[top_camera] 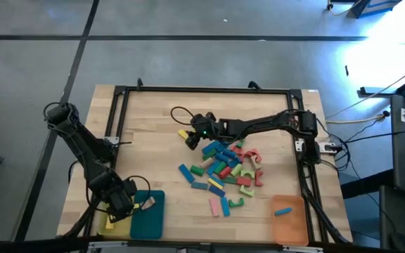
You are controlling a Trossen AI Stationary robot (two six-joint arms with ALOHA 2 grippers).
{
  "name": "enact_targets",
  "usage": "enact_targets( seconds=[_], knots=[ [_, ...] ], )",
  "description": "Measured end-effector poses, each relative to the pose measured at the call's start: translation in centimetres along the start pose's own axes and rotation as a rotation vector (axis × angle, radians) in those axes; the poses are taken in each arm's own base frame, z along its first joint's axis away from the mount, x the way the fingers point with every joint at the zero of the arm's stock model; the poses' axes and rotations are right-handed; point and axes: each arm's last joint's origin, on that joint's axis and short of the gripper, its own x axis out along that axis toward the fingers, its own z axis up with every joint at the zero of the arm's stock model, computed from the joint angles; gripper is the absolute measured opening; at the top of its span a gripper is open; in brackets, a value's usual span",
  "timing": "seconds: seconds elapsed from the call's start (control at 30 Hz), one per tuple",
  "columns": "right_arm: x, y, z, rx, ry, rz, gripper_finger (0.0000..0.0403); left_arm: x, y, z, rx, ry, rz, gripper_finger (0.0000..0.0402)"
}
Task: Sort blocks by size
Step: Put the yellow rectangular block into the orange bin
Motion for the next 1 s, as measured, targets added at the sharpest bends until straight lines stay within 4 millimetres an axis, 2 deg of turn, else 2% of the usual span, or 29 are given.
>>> enact_targets(
  seconds=[0.37, 0.5, 0.77, 1.0],
  knots=[
    [2.8, 0.0, -2.4, -0.009, 0.027, -0.010, 0.0209, 0.0, -0.2, 0.1, -0.021, -0.012, -0.018, 0.0198],
    [3.2, 0.0, -2.8, -0.010, 0.027, -0.008, 0.0209, 0.0, -0.2, 0.1, -0.020, -0.016, -0.020, 0.0198],
    [3.6, 1.5, -3.8, -0.074, 0.002, 0.032, 0.0209, 0.0, -0.2, 0.1, -0.035, -0.027, -0.019, 0.0198],
    [4.5, 1.1, -4.7, -0.078, 0.008, -0.014, 0.0209, 0.0, -0.2, 0.2, -0.042, -0.045, -0.016, 0.0198]
  ],
)
